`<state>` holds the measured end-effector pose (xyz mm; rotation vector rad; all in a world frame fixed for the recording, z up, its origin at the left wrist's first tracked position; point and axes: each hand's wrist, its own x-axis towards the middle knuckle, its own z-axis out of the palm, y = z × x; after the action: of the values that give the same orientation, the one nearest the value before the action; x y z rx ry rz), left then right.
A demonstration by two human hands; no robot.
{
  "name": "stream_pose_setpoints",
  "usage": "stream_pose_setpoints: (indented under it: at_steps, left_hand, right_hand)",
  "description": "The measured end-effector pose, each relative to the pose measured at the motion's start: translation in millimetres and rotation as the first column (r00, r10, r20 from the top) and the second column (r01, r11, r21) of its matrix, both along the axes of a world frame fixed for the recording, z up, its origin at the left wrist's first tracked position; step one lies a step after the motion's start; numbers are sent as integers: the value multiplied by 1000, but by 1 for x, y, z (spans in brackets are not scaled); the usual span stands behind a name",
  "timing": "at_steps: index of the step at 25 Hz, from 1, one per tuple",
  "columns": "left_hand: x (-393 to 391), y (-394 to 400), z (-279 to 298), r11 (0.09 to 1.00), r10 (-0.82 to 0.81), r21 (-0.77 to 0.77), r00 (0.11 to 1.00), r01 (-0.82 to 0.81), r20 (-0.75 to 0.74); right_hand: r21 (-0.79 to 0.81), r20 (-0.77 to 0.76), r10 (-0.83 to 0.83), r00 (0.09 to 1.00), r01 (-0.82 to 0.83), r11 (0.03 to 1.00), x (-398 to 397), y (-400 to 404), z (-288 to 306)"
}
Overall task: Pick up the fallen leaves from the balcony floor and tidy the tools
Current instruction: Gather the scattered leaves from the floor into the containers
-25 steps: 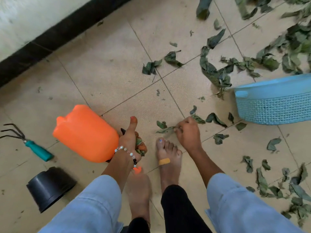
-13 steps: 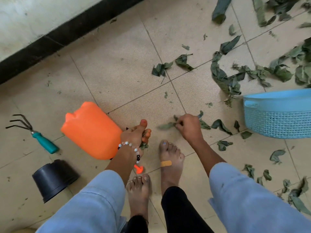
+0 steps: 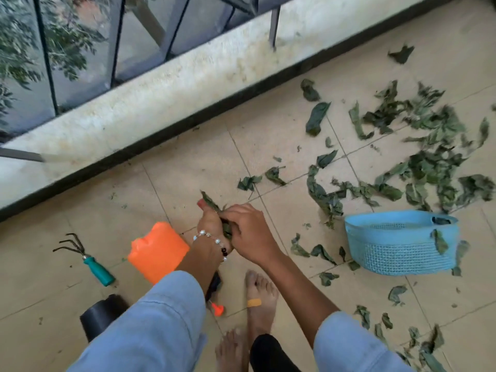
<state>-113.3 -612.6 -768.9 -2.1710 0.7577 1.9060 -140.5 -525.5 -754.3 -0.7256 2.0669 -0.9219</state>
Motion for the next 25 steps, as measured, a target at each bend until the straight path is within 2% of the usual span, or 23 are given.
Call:
stream_pose_setpoints:
  at_steps: [2,3,4,5,6,7,8,9,11,13,14,16,19,20,22,24,25]
  left_hand:
    - [-15,-23,-3,998,62,-9,997,-63,-38]
    - [-20,-34,-9,997,27,-72,999,-29,-25]
    - [-23,-45,-20,988,-40,-146,999,45,35]
    - [-26,-53,-27,977,-110,-176,991,121,75]
    - [-29,-58,-32,972,-153,-167,985,163,74]
    - [-30,-64,-45,976,-147,-155,988,153,47]
    - [-30,-69,-55,978,-152,-140,987,157,45]
    - [-29,-75,-72,972,-195,-125,980,199,48]
    - [-21,-84,-98,958,-255,-110,963,263,82]
    - [-21,-86,-110,970,-229,-76,972,233,52]
    - [-20,-88,-117,974,-219,-52,976,219,18]
    - [-22,-85,-128,982,-187,-39,981,185,-50]
    - [-20,-81,-138,967,-243,-93,969,239,-44]
    - [-20,-80,-140,955,-278,-114,960,273,-30]
    - [-24,-79,-139,944,-303,-136,953,300,-8]
    - [-31,-79,-136,945,-303,-126,953,303,14]
    - [-34,-78,-135,945,-304,-121,952,305,24]
  right_hand:
    - [99,-86,226,970,-218,971,-24,-9,-6]
    - [119,-71,262,963,-252,960,-36,-12,-10]
    - [98,-8,211,977,-209,973,-47,-14,-17]
    - [53,90,46,995,-51,997,-59,-14,-23]
    - [30,186,-180,966,178,984,-69,-13,-36]
    - [63,188,-367,911,362,930,-78,-11,-59]
    - [151,77,-450,890,436,887,-84,-8,-85]
    - [254,-50,-398,916,397,882,-86,-7,-112]
    - [401,-149,-76,986,131,907,-80,-13,-156]
    - [501,-183,234,955,-114,858,-68,-21,-183]
    - [528,-218,327,920,-171,832,-61,-24,-192]
    - [526,-321,408,855,-198,827,-53,-27,-202]
    - [463,-462,417,783,-188,866,-57,-25,-219]
    - [426,-480,363,798,-150,892,-65,-22,-224]
    - [322,-459,124,880,35,946,-84,-16,-221]
    - [232,-528,-125,840,283,931,-101,-6,-214]
    - [250,-546,-173,820,357,900,-106,0,-210]
